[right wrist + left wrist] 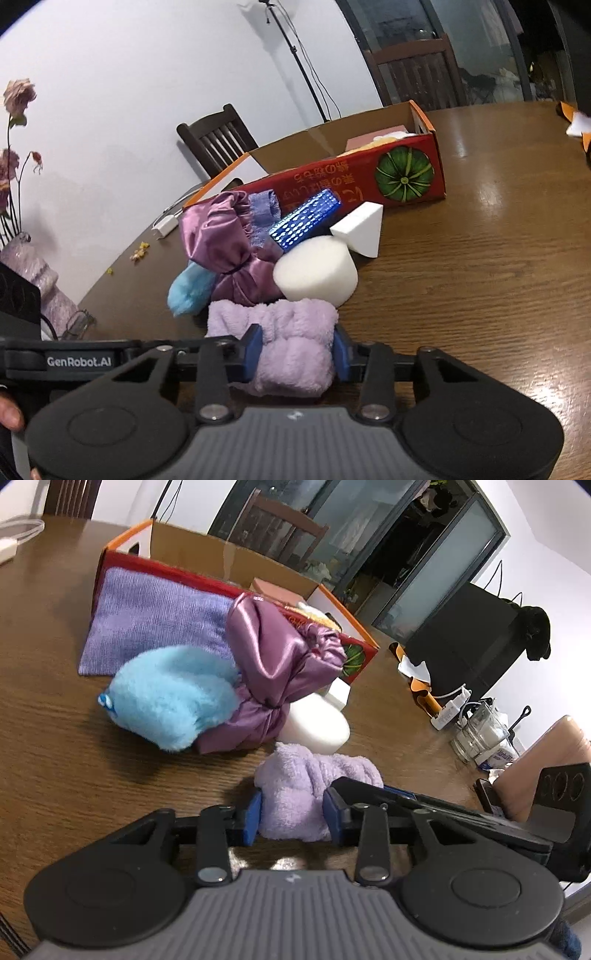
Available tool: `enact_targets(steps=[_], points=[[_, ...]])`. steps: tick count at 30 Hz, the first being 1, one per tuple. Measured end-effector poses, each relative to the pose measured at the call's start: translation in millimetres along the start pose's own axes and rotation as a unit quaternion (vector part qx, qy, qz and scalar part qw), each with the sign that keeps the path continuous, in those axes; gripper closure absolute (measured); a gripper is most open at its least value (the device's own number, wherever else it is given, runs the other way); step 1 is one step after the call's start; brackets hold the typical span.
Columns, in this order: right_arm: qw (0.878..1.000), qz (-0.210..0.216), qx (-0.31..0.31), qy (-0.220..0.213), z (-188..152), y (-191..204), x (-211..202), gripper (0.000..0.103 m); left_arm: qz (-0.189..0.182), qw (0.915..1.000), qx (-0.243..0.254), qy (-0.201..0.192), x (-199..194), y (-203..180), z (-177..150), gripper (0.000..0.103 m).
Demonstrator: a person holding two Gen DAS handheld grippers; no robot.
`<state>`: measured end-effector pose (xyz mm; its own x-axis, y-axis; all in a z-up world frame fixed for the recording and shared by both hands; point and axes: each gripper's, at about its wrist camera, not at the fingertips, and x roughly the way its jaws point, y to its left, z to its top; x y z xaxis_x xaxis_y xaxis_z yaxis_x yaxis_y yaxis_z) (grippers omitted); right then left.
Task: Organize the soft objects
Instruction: 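Reach the right tool to the lilac fuzzy headband and grasp it, then carry the lilac headband into the box and open the right tool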
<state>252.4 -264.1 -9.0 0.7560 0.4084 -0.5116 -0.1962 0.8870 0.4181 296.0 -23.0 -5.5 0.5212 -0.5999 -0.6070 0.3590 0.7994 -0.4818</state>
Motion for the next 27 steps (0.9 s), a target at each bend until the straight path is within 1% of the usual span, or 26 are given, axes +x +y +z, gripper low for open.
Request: enact_targets(steps=[1,2,3,6,8,12,14,17,19,22,24,26,27], points=[[1.000,0.001,-0.002,0.000,2,1,-1,0.072,0.000,1.0000,0.005,-0.004,-2,-2,1,0.076],[1.000,0.002,-0.006,0.000,4,3,-3,0.074,-0.003,0.9999,0.010,-0.008,-6,-3,3,0.078],[1.000,0.004,-0.012,-0.001,7,5,-5,0.074,-0.007,0.9998,0.014,-0.013,-10,-5,5,0.079],[1.000,0.014,-0.022,-0.016,18,14,-12,0.074,-0.026,0.9982,0.026,-0.047,-27,-10,17,0.080],[0.998,0.021,-0.037,-0.036,30,23,-18,0.074,-0.036,0.9964,0.035,-0.068,-37,-13,30,0.080],[0.994,0.049,-0.062,-0.075,75,37,-22,0.074,-0.045,0.9909,0.068,-0.107,-53,-15,75,0.080],[0.992,0.064,-0.072,-0.085,107,43,-12,0.074,-0.038,0.9897,0.075,-0.116,-54,-11,111,0.080],[0.990,0.071,-0.085,-0.087,159,52,18,0.074,-0.028,0.9892,0.076,-0.122,-45,2,164,0.080],[0.990,0.075,-0.083,-0.082,194,53,46,0.074,-0.017,0.9898,0.076,-0.119,-28,15,205,0.080],[0.995,0.077,-0.048,-0.050,249,45,109,0.074,0.012,0.9920,0.056,-0.112,4,43,252,0.080],[0.997,0.074,-0.024,-0.020,273,40,149,0.074,0.051,0.9922,0.025,-0.111,29,68,274,0.080],[0.997,0.075,0.006,0.014,290,33,192,0.074,0.062,0.9927,0.014,-0.103,48,89,284,0.080],[0.997,0.068,0.010,0.024,295,33,209,0.074,0.072,0.9924,0.011,-0.099,58,96,287,0.080]])
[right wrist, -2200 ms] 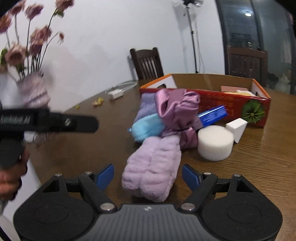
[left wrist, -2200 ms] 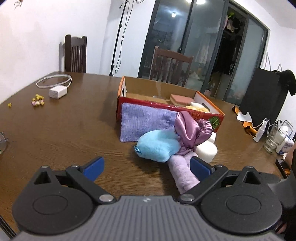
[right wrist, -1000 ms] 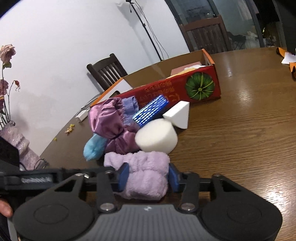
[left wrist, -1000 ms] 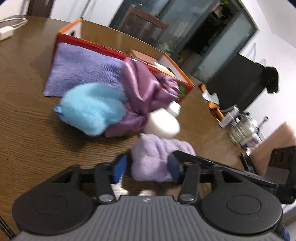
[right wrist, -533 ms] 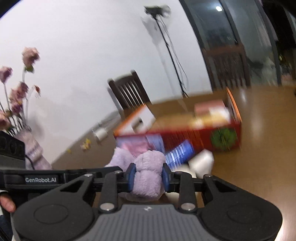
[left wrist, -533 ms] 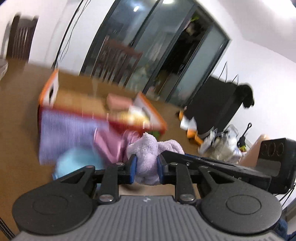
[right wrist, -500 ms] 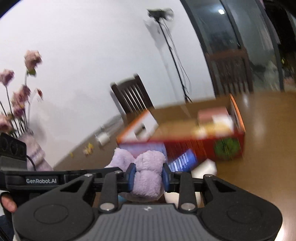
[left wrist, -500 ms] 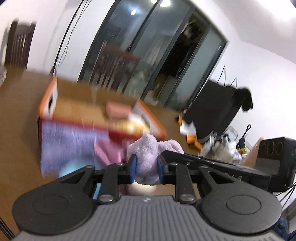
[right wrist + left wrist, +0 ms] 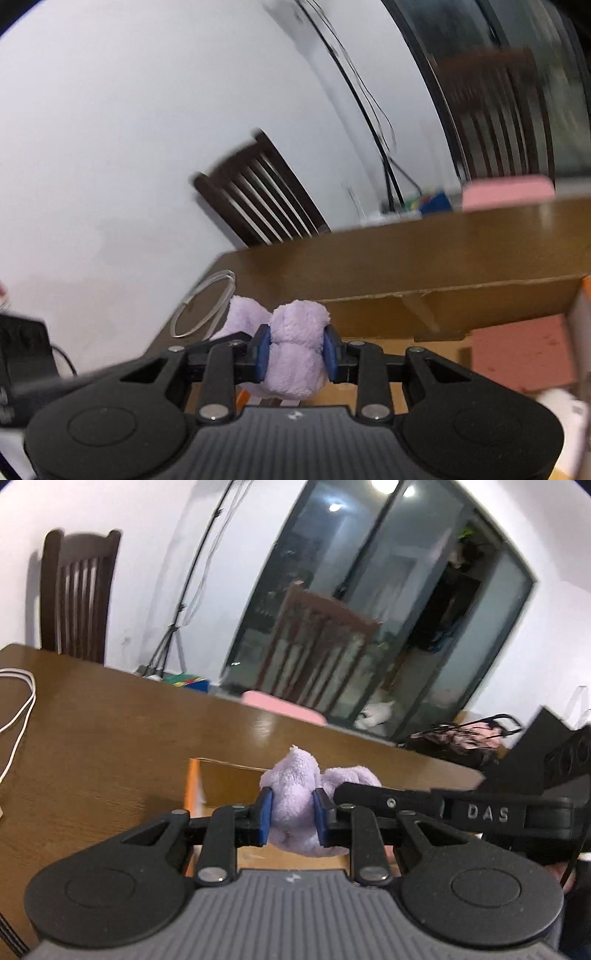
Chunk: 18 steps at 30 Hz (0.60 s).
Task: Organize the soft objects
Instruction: 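Carry the lilac headband into the box and open the right tool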
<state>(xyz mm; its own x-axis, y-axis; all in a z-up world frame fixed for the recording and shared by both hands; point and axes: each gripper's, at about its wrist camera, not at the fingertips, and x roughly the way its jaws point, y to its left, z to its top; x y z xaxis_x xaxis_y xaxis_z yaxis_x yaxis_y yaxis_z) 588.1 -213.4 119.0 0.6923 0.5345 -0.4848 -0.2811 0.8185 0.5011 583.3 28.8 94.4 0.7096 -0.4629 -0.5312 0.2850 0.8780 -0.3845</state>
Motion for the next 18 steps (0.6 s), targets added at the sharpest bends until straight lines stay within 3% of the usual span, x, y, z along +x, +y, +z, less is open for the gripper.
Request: enact_targets(steps=[4,5,9,13,16,18], points=[[0.999,-0.035,-0.006,0.027,7,-11,60,0.074,0.035,0.9991,0.007,0.022,38,19,2,0.078],[0.998,-0.043,-0.002,0.035,8,-14,72,0.074,0.045,0.9985,0.003,0.031,44,24,2,0.072],[0.995,-0.070,0.019,0.061,4,-31,107,0.071,0.036,0.9983,0.002,0.045,47,38,0,0.062],[0.993,-0.087,0.020,0.076,-9,-40,120,0.062,0.039,0.9986,0.018,0.032,40,34,2,0.060],[0.994,-0.081,0.031,0.068,-10,-43,111,0.061,0.045,0.9983,0.023,0.029,34,29,3,0.059],[0.995,-0.085,0.024,0.056,-9,-40,97,0.059,0.052,0.9980,0.030,0.019,27,23,4,0.045]])
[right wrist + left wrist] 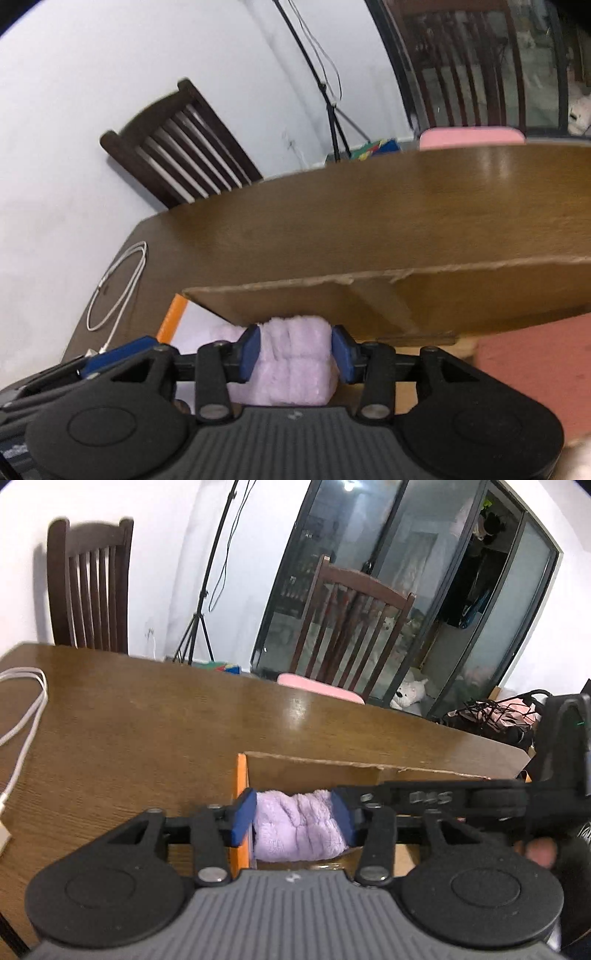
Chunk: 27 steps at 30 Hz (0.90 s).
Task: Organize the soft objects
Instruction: 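Carry the lilac headband into the box and open the right tool, then reach the right tool to the pink satin scrunchie and grasp it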
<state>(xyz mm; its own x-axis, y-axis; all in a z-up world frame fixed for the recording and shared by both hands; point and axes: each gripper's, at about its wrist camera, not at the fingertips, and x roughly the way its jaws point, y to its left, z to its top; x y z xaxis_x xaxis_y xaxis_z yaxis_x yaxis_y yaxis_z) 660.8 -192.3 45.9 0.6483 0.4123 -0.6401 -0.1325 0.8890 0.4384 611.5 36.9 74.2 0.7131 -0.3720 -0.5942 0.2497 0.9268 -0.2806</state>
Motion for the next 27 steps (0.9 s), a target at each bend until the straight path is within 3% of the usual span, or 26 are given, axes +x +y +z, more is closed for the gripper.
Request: enact_targets(steps=[3,8,12,16,20,23,27], points=[[0.999,0.000,-0.022,-0.026,-1,6,-37,0.052,0.023,0.9991,0.016,-0.034,-27,-7,-7,0.037],[0.995,-0.005,-0.073,-0.066,-11,17,-105,0.037,0.021,0.9966,0.036,-0.071,-92,-27,-23,0.021],[0.991,-0.010,-0.097,-0.094,-34,18,-163,0.035,0.041,0.9912,0.072,-0.104,-144,-56,-44,0.009],[0.980,-0.012,-0.133,-0.144,-80,13,-225,0.026,0.040,0.9876,0.081,-0.128,-186,-85,-80,0.005],[0.968,-0.027,-0.165,-0.189,-133,12,-270,0.023,0.059,0.9801,0.101,-0.160,-215,-108,-125,0.000],[0.957,-0.026,-0.187,-0.219,-174,9,-298,0.016,0.073,0.9729,0.114,-0.187,-238,-122,-164,0.000],[0.953,-0.003,-0.183,-0.240,-222,-3,-317,0.010,0.091,0.9663,0.108,-0.215,-257,-130,-210,0.000]])
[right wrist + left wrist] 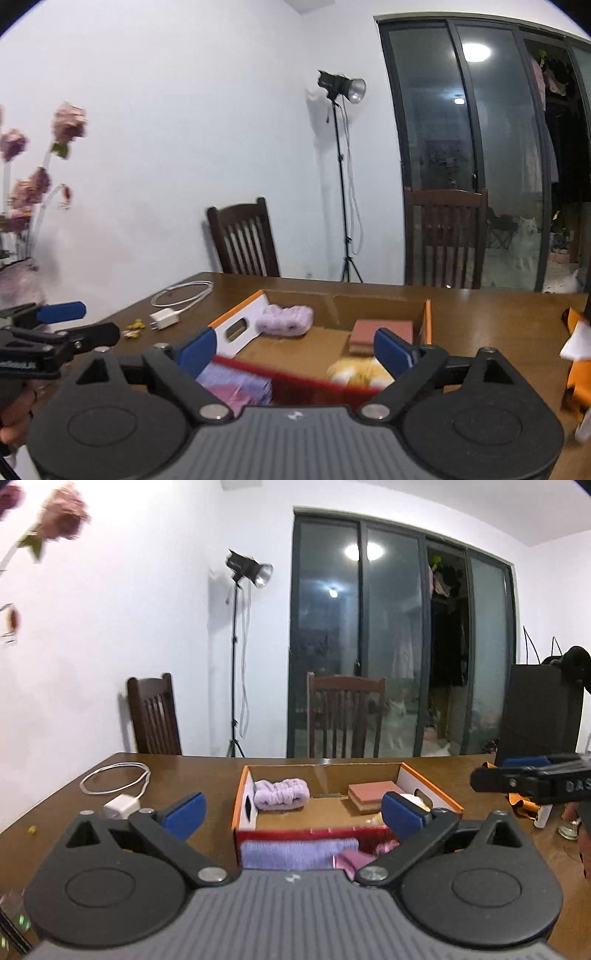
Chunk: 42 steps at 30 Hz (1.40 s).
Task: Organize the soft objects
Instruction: 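Reach the right tool to the pink satin scrunchie and grasp it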
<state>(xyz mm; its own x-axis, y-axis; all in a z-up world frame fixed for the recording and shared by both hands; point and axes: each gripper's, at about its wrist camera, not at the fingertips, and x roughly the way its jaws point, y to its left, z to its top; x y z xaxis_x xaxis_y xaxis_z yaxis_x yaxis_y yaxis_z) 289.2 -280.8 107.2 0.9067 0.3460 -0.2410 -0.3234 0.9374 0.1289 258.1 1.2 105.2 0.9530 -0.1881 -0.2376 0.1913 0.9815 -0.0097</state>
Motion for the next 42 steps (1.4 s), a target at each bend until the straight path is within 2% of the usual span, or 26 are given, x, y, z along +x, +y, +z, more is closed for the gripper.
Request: enact_targets(steps=[3,6,9,12,17,20,24,26,29,31,36,37,38,39,42], points=[[1.000,-0.001,-0.003,-0.005,-29,5,-18,0.009,0.015,0.9998,-0.008,0.003,-19,-4,-27,0.000],[1.000,-0.004,0.007,-0.006,-54,9,-29,0.009,0.024,0.9995,0.007,0.018,-34,-5,-50,0.000],[1.000,0.006,0.023,0.009,-74,12,-36,0.009,0.030,0.9987,0.001,0.040,-41,3,-64,0.000],[1.000,0.005,0.002,0.024,-90,20,-44,0.009,0.030,0.9980,-0.007,0.056,-40,6,-69,0.000],[0.999,-0.002,0.002,0.034,-97,20,-42,0.011,0.012,0.9976,-0.020,0.065,-25,2,-70,0.000],[0.999,0.011,0.018,0.040,-95,16,-34,0.015,-0.002,0.9972,-0.024,0.071,-11,-3,-70,0.000],[0.998,0.010,0.018,0.051,-88,18,-14,0.017,-0.034,0.9966,-0.017,0.074,12,-11,-75,0.002],[0.998,0.016,0.015,0.053,-83,21,-1,0.024,-0.036,0.9959,-0.009,0.083,27,-13,-79,0.005],[0.998,0.020,0.015,0.059,-74,25,22,0.027,-0.037,0.9933,-0.011,0.109,50,-7,-87,0.006],[0.998,0.017,0.012,0.063,-68,29,38,0.029,-0.019,0.9920,-0.014,0.124,61,3,-91,0.008],[0.997,0.028,0.016,0.074,-61,39,72,0.041,-0.022,0.9873,-0.073,0.139,69,39,-94,0.008],[0.996,0.026,0.020,0.078,-61,41,79,0.051,-0.020,0.9876,-0.073,0.137,69,42,-94,0.008],[0.996,0.027,0.022,0.084,-61,43,84,0.069,-0.015,0.9884,-0.068,0.135,68,45,-94,0.008],[0.995,0.032,0.022,0.090,-61,46,87,0.076,-0.011,0.9888,-0.066,0.133,67,46,-93,0.008],[0.994,0.058,0.015,0.086,-59,59,76,0.076,-0.010,0.9886,-0.073,0.132,63,54,-91,0.008]])
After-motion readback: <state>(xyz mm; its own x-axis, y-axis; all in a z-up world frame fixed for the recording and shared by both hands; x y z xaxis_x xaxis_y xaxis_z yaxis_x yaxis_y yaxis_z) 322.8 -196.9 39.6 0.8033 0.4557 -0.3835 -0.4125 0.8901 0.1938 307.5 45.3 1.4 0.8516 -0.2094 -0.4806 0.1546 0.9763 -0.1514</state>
